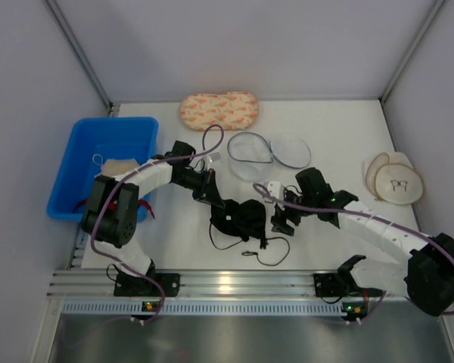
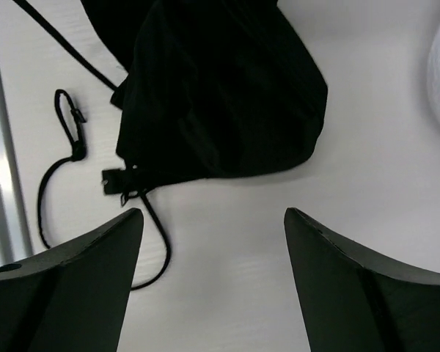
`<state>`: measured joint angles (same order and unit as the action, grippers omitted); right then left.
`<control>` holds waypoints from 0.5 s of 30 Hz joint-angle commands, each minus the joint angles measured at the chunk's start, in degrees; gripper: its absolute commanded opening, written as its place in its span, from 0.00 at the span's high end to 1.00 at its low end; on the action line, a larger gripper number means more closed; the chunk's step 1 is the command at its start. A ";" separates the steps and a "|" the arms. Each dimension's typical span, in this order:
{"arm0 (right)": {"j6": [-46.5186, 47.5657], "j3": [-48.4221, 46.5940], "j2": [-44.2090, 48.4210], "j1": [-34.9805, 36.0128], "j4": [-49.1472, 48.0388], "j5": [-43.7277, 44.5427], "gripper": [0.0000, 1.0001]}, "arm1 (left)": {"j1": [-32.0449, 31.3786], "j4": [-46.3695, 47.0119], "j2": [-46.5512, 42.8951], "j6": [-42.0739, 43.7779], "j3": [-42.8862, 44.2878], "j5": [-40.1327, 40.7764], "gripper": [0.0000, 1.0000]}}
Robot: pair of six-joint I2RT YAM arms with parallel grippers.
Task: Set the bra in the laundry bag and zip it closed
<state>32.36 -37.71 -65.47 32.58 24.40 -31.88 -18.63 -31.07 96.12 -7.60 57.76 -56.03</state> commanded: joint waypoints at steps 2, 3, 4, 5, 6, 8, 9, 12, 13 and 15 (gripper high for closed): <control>11.05 2.20 -0.26 6.52 -18.24 4.45 0.21 | 0.00 -0.31 4.33 -0.31 3.50 -1.63 0.97; 13.50 2.38 -1.84 7.32 -19.73 4.20 0.21 | 0.00 -0.31 5.21 -0.40 3.94 -1.89 0.96; 15.35 2.64 -2.72 9.06 -19.83 3.84 0.21 | 0.00 -0.39 6.01 -0.58 4.29 -2.06 0.95; 17.37 2.91 -3.34 10.04 -19.83 3.32 0.21 | 0.00 -0.31 7.41 -0.58 4.99 -2.24 0.93; 21.39 3.78 -4.56 10.92 -19.83 3.14 0.21 | 0.00 -0.31 7.85 -0.32 5.34 -2.50 0.93; 24.58 4.75 -5.45 13.30 -19.92 2.35 0.22 | 0.09 -0.31 9.17 -0.05 6.31 -2.68 0.90; 26.86 5.28 -6.33 14.17 -19.75 2.09 0.23 | 0.00 -0.92 9.53 0.47 6.58 -2.51 0.89; 30.47 5.20 -6.95 15.15 -18.34 1.30 0.24 | 0.09 -2.32 10.58 2.23 7.72 -1.89 0.85; 31.09 4.85 -7.21 15.15 -16.51 1.12 0.24 | 0.09 -2.50 10.84 2.67 8.33 -1.54 0.84; 33.46 3.10 -8.61 15.50 -13.61 0.94 0.25 | 0.09 -3.12 11.55 3.90 8.95 -1.10 0.80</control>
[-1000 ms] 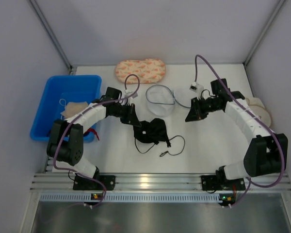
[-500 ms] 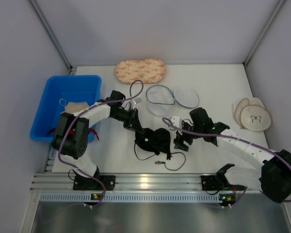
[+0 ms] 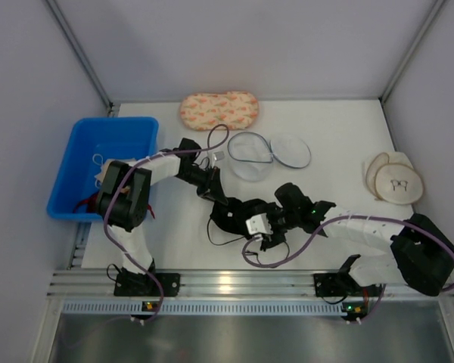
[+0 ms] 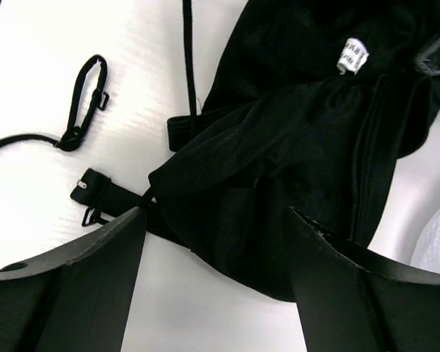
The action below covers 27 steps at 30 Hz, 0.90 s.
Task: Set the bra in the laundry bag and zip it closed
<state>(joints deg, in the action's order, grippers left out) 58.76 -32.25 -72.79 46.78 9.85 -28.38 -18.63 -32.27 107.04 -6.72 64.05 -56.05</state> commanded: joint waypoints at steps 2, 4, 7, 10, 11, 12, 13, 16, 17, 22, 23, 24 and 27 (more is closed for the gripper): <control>7.77 -2.82 -2.52 1.73 1.32 -0.89 0.26 | 0.09 -2.53 1.15 3.55 3.71 -0.73 0.77; 8.47 -3.43 -4.63 2.00 1.05 0.51 0.29 | 0.09 -2.62 1.15 3.64 4.15 -0.55 0.73; 9.17 -3.96 -7.18 1.99 -0.36 3.59 0.46 | 0.09 -3.32 0.71 4.17 4.33 0.06 0.66; 7.60 -5.45 -8.94 2.08 -0.18 5.18 0.75 | 0.09 -5.17 -0.51 5.66 4.24 0.85 0.61; 5.59 -6.24 -8.94 2.08 -0.09 5.53 0.90 | 0.09 -5.60 -1.22 6.10 4.15 1.29 0.60; 4.09 -6.68 -8.60 2.00 0.61 5.36 0.97 | 0.18 -5.87 -1.83 6.19 3.98 1.73 0.59; 2.43 -7.29 -7.81 1.99 1.31 4.31 1.00 | 0.52 -6.13 -3.32 6.19 3.89 2.61 0.58; -5.39 -11.07 -3.51 1.99 7.28 -0.42 1.00 | 1.31 -7.37 -7.18 9.61 3.54 6.37 0.54; -10.20 -13.34 -0.97 1.91 8.60 -1.75 1.00 | 1.67 -7.45 -8.24 9.97 3.19 7.44 0.50; -24.20 -19.16 3.97 0.94 17.82 -10.97 1.00 | 2.37 -7.37 -13.61 13.75 2.13 16.05 0.38; -28.22 -20.12 5.02 0.68 18.71 -12.12 1.00 | 2.46 -7.37 -13.70 15.14 2.22 18.41 0.37; -30.35 -20.48 5.55 0.07 19.07 -13.18 1.00 | 2.37 -7.37 -13.97 15.77 2.39 19.57 0.37; -38.70 -20.40 6.35 -3.52 19.60 -18.10 1.00 | 2.37 -7.37 -15.10 17.61 2.48 20.98 0.36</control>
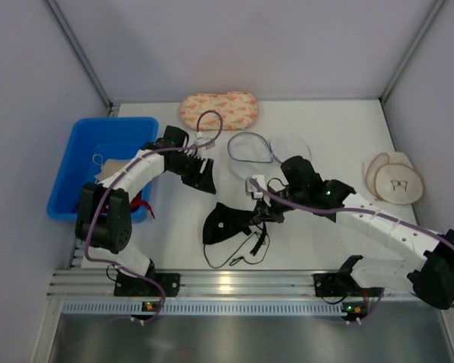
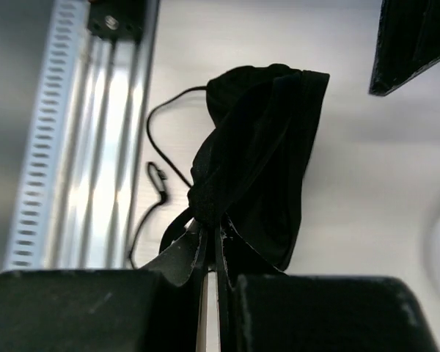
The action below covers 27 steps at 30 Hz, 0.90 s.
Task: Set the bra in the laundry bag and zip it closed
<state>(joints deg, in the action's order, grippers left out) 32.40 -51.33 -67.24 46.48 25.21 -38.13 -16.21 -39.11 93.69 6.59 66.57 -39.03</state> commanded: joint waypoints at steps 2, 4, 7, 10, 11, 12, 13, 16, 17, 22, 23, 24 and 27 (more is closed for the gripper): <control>-19.28 -0.27 -0.25 -6.82 3.53 -14.06 1.00 | -0.05 -0.53 -2.37 4.66 -0.38 4.13 0.36; -24.02 0.26 -1.83 -14.55 3.96 -19.67 1.00 | -0.05 -0.61 -3.07 5.36 -1.08 3.70 0.36; -24.49 0.00 -5.08 -23.87 8.61 -24.60 1.00 | -0.05 -1.49 -4.13 7.72 -2.05 2.90 0.36; -25.80 1.40 -6.93 -31.69 11.26 -26.73 1.00 | -0.14 -3.68 -4.74 10.18 -2.32 -0.85 0.36; -26.16 1.84 -7.89 -34.58 11.35 -26.65 1.00 | -0.14 -4.04 -5.09 10.20 -2.84 -1.66 0.36; -26.86 2.46 -8.51 -35.74 11.52 -26.30 1.00 | -0.23 -4.04 -5.27 10.11 -3.02 -2.28 0.35; -27.39 3.42 -9.30 -37.06 11.79 -26.82 1.00 | -0.40 -4.04 -5.79 10.11 -3.11 -3.41 0.35; -27.31 4.66 -12.64 -41.20 13.10 -27.96 1.00 | -2.41 -3.95 -5.71 9.85 -3.20 -1.59 0.32; -26.96 5.27 -14.22 -43.03 13.89 -27.96 1.00 | -3.21 -3.95 -5.62 9.85 -3.11 -0.97 0.31; -20.38 4.66 -17.92 -49.46 21.88 -25.95 1.00 | -10.33 2.62 -6.50 3.28 -3.19 7.54 0.31; -20.88 4.75 -18.45 -50.16 21.81 -25.77 1.00 | -11.12 3.86 -6.59 2.12 -3.28 8.52 0.31; -21.06 4.66 -18.80 -52.00 21.46 -25.07 1.00 | -12.17 5.09 -6.07 0.63 -3.11 8.61 0.32; -23.78 3.78 -20.03 -53.33 20.14 -21.56 1.00 | -13.67 9.66 -3.44 -5.69 -2.50 7.83 0.32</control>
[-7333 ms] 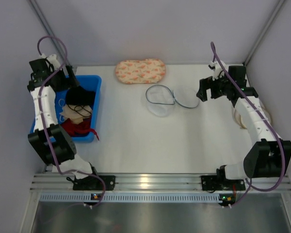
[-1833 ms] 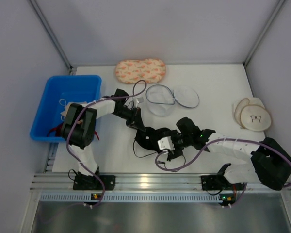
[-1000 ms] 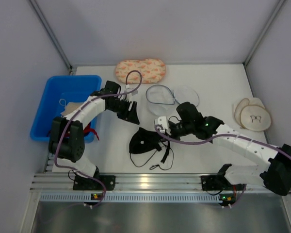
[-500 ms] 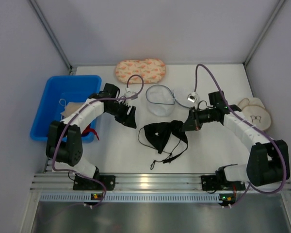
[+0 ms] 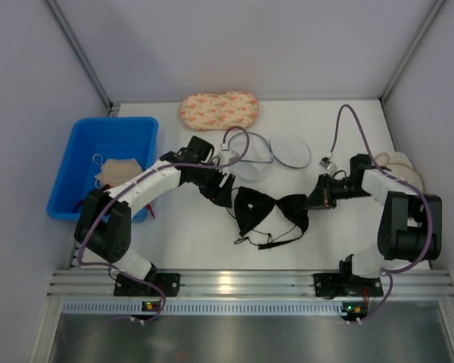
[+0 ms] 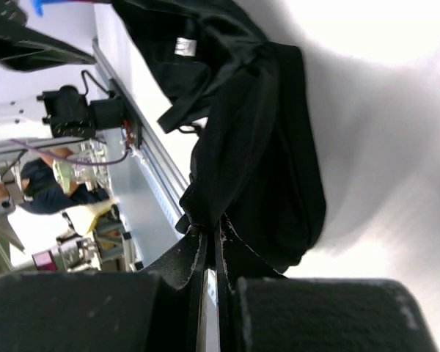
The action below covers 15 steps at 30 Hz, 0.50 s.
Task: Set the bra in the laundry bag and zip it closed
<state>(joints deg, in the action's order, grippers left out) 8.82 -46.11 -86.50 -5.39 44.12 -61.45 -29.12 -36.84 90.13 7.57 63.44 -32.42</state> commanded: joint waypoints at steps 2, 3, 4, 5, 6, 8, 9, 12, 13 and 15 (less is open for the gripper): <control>-1.60 -1.79 -2.35 -1.47 0.80 3.52 1.00 | -1.46 10.64 1.80 -10.20 0.98 1.31 0.32; -2.22 -1.79 -2.97 -1.47 0.10 4.14 1.00 | -2.42 11.43 3.98 -10.91 1.77 2.79 0.33; -2.66 -1.97 -3.50 -1.47 0.00 5.36 1.00 | -2.69 12.05 5.22 -12.39 2.21 3.15 0.33; -2.93 -1.97 -4.46 -1.38 -0.26 6.33 1.00 | -2.78 12.92 6.54 -13.19 2.82 3.33 0.36; -3.10 -2.14 -4.90 -1.47 -0.61 7.65 1.00 | -2.78 12.85 7.86 -13.72 4.31 3.59 0.39; -4.60 -2.50 -5.87 -1.73 -1.66 10.73 1.00 | -2.87 13.11 10.85 -15.04 5.29 3.86 0.47; -4.95 -2.76 -6.05 -1.82 -2.19 11.61 1.00 | -2.87 13.72 11.47 -15.48 5.64 4.12 0.50; -6.97 -4.69 -6.84 -1.82 -3.51 17.40 1.00 | -2.78 14.34 12.79 -16.27 5.47 5.00 0.71; -7.23 -6.26 -7.10 -1.82 -3.69 20.90 1.00 | -2.78 14.17 12.71 -16.10 5.38 5.26 0.80; -7.76 -7.67 -7.89 -1.82 -4.04 24.78 1.00 | -2.34 13.64 11.14 -15.92 4.24 6.06 1.00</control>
<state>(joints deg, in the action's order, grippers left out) 2.79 -49.45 -93.65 -6.57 43.24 -45.25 -31.81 -25.87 103.63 -7.35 66.87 -27.49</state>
